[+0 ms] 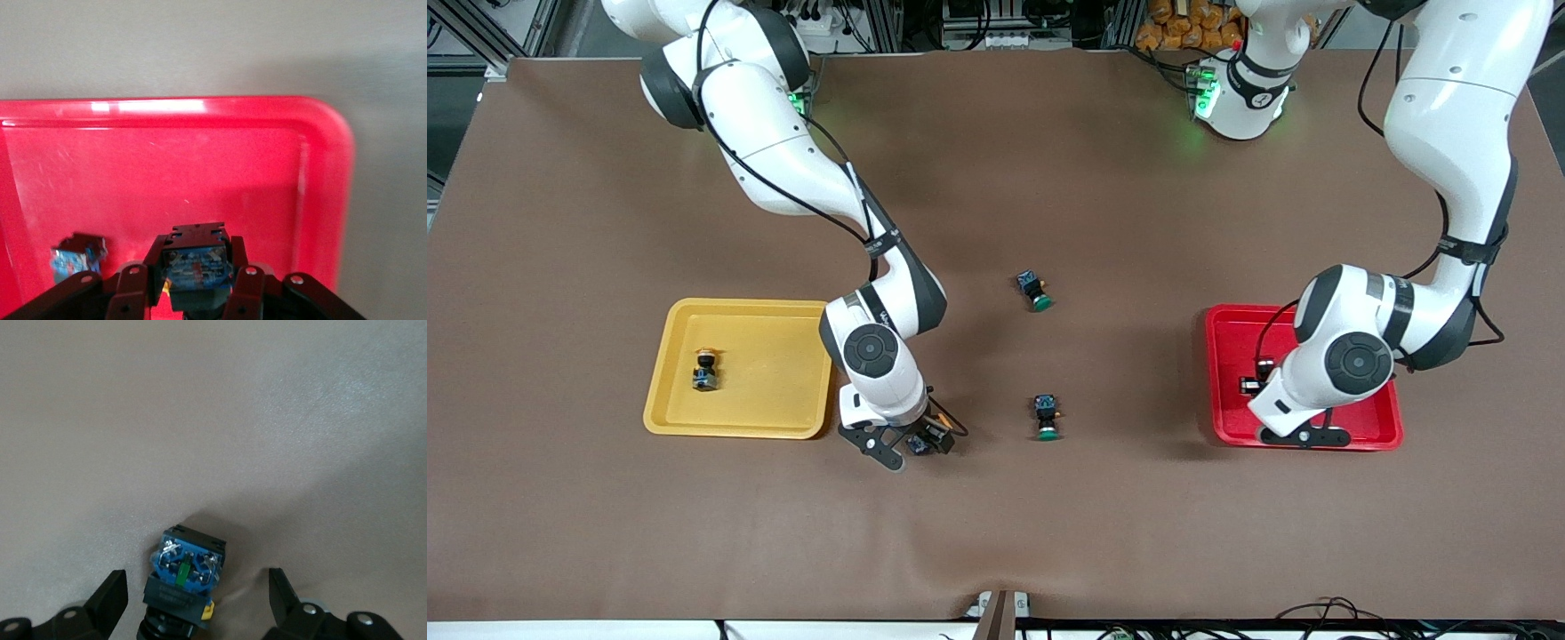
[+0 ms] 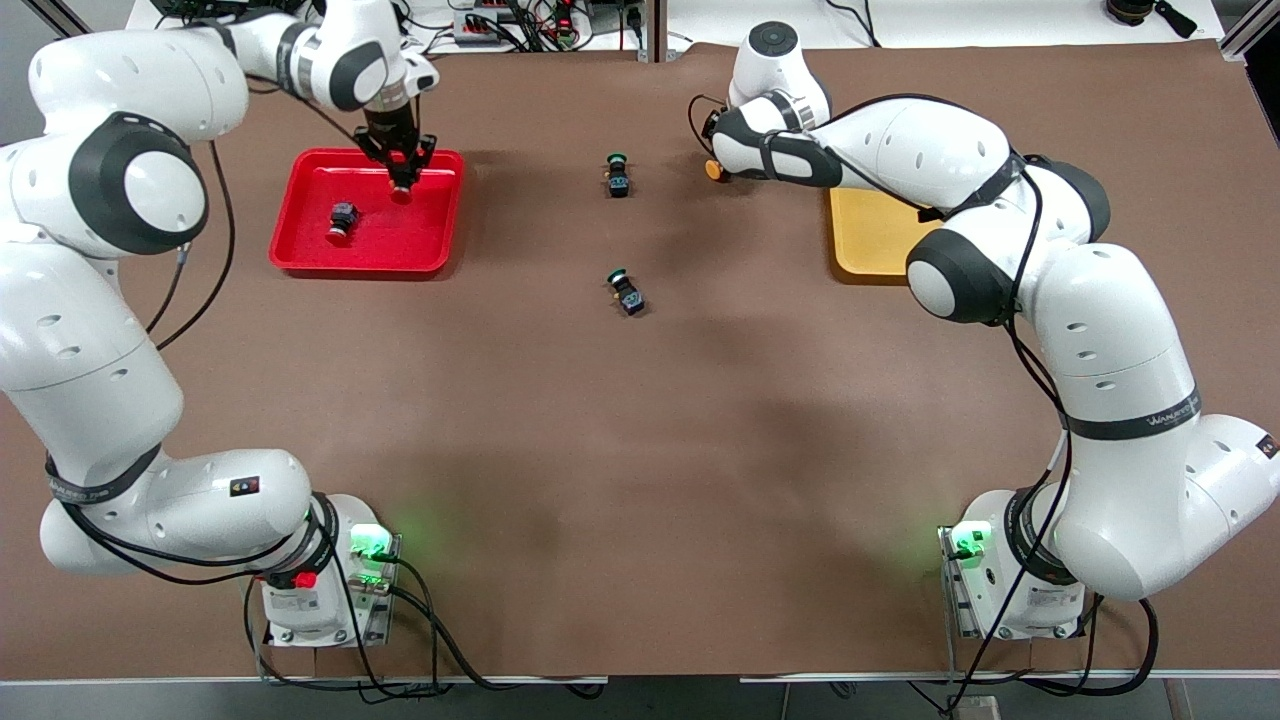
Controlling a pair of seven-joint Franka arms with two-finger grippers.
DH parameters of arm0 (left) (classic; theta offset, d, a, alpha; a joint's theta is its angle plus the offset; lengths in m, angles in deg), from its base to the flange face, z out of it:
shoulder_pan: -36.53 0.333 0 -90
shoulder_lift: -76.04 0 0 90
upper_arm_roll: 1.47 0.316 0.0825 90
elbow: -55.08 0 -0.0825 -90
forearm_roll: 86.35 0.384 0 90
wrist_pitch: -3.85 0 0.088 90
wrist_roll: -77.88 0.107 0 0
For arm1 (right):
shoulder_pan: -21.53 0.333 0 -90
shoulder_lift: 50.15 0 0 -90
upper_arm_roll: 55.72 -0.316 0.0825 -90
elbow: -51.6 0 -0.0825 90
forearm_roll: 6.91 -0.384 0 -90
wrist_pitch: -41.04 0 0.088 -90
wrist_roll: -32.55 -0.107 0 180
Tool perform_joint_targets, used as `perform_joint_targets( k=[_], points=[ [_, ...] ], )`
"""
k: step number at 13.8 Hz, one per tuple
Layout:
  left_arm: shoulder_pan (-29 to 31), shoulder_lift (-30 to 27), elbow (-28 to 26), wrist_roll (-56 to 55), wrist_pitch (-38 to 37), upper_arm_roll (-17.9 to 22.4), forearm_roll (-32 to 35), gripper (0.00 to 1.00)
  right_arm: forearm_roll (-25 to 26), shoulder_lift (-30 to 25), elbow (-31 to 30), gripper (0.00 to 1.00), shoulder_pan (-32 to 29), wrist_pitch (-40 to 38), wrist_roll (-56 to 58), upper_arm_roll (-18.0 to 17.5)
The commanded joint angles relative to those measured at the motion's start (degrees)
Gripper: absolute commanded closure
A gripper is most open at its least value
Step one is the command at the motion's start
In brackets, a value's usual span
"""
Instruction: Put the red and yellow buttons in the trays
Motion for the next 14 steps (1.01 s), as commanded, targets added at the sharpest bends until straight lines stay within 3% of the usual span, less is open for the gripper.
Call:
perform_joint_targets(
  k=[1, 3, 4, 5, 6, 10, 14],
  points=[
    [3.0, -3.2, -7.7, 0.3, 6.7, -0.8, 2.0, 1.0, 1.3, 1.4, 2.3, 0.68, 0.6, 0.0, -1.6, 0.5],
    [3.5, -3.1, -9.1, 0.2, 8.4, -0.8, 2.0, 0.91, 1.7, 1.2, 2.3, 0.94, 0.7, -0.2, -1.6, 0.5],
    [3.6, -3.1, -9.3, -0.3, 8.6, -0.8, 2.0, 0.73, 1.7, 0.9, 2.3, 1.0, 0.6, -0.4, -1.5, 0.5],
    [3.6, -3.0, -9.3, -0.7, 8.6, -0.8, 2.0, 0.32, 1.9, 0.5, 2.4, 1.0, 0.7, -0.6, -1.4, 0.6],
    [3.6, -3.1, -9.3, -0.8, 8.6, -0.8, 2.0, 0.0, 2.3, -0.5, 2.3, 1.0, 0.7, -1.0, -1.4, 0.5],
    [3.7, -7.6, -9.0, -0.4, 7.6, -0.9, 1.8, 0.0, 2.7, -9.1, 2.5, 1.0, -0.3, -17.5, 5.2, 0.5],
    [3.6, -18.1, -7.2, 0.0, -3.1, -3.2, -3.1, 0.0, 0.3, -23.3, 2.3, 1.0, -4.2, -37.5, 17.2, 0.0]
  ],
)
